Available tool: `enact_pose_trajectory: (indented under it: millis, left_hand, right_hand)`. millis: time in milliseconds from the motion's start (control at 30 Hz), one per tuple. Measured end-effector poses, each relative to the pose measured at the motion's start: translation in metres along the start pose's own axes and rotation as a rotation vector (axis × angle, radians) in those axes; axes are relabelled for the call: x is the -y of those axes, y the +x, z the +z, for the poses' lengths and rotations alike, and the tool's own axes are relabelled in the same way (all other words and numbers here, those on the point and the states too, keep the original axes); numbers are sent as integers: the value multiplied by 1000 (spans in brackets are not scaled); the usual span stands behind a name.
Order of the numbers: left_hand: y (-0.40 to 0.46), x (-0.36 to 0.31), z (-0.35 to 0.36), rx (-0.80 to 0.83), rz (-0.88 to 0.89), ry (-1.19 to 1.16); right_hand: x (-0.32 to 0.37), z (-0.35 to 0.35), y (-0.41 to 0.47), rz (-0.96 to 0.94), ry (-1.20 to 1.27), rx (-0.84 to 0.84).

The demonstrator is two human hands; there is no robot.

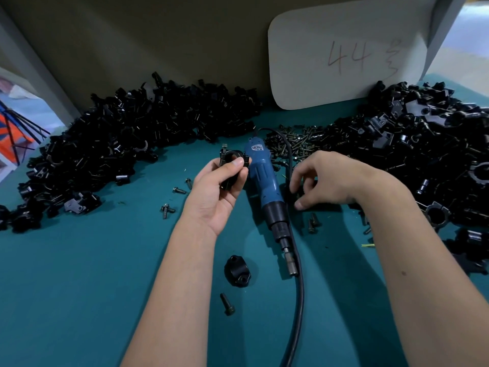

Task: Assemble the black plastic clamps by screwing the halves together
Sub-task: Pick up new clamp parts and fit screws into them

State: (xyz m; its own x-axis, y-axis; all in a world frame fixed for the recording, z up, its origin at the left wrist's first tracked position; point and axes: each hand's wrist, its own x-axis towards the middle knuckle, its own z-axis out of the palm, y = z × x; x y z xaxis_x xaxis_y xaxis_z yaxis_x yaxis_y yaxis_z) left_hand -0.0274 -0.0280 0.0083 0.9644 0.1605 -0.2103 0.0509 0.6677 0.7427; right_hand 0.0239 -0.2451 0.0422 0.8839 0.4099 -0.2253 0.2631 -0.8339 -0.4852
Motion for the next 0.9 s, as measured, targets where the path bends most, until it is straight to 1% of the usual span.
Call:
enact_pose_trajectory:
  millis: [33, 133, 333, 400, 467, 533, 600, 633, 700, 767, 900]
  left_hand:
    - [0, 0, 0, 1, 2, 2]
    - [0, 1, -1, -5, 0, -2]
    - [-1, 2, -1, 34, -10, 19]
    - [-1, 2, -1, 47, -16, 35]
    - [-2, 2, 0, 60, -14, 45]
    - [-2, 1, 1, 74, -15, 64]
    - [-3, 1, 1, 109, -24, 101]
    - [-3, 0, 1, 134, -31, 118]
    - [-5, 1, 1, 198, -47, 137]
    - [-6, 1, 2, 252, -62, 148]
    - [-7, 1, 2, 280, -79, 185]
  right_hand:
    - [0, 1, 1, -13, -16, 14]
    - [-3, 4, 4, -39, 21, -23]
    - [-10, 8, 8, -50, 47, -213]
    - [-11, 6, 7, -50, 102, -269]
    - [-11, 4, 5, -77, 253, -316]
    - [-8, 4, 3, -166, 545, -327]
    - [-2, 5, 3, -288, 857, -299]
    - [0, 5, 4, -331, 955, -276]
    - [4, 8, 7, -381, 1023, -236]
    - [5, 13, 10, -395, 1005, -223]
    - [8, 20, 14, -408, 976, -257]
